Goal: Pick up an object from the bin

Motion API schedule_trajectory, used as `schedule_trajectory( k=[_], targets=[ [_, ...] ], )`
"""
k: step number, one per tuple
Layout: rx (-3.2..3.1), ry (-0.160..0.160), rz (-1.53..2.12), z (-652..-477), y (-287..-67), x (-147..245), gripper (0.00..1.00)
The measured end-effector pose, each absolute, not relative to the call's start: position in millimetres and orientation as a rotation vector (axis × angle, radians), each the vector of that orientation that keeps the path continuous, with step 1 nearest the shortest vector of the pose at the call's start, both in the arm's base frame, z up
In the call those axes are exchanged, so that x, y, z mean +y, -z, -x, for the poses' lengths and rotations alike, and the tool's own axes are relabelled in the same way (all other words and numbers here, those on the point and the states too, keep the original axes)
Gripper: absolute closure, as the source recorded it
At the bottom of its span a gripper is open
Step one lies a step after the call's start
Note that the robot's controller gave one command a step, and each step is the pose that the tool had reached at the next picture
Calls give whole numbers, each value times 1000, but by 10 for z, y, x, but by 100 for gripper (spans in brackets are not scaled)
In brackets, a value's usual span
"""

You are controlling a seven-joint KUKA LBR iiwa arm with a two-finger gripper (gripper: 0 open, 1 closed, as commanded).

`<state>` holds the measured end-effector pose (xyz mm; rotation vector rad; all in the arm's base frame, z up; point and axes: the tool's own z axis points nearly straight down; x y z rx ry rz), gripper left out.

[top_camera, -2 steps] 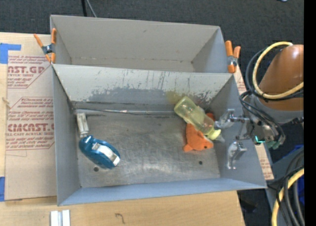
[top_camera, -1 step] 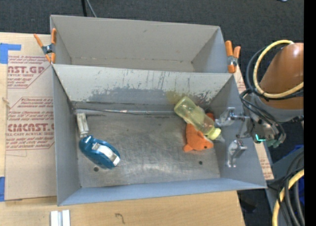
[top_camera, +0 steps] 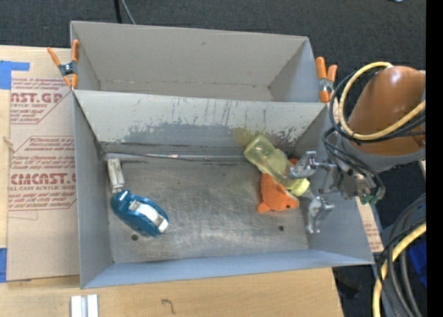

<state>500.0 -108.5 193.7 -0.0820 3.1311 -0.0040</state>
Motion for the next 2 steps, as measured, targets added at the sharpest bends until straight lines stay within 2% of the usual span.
schedule_trajectory(
  k=[1, 2],
  targets=[
    [3137, -3, 194, -5361, -1346, -1042, 0],
    [3172, -34, 253, -5425, -1097, -970, 0]
  ],
)
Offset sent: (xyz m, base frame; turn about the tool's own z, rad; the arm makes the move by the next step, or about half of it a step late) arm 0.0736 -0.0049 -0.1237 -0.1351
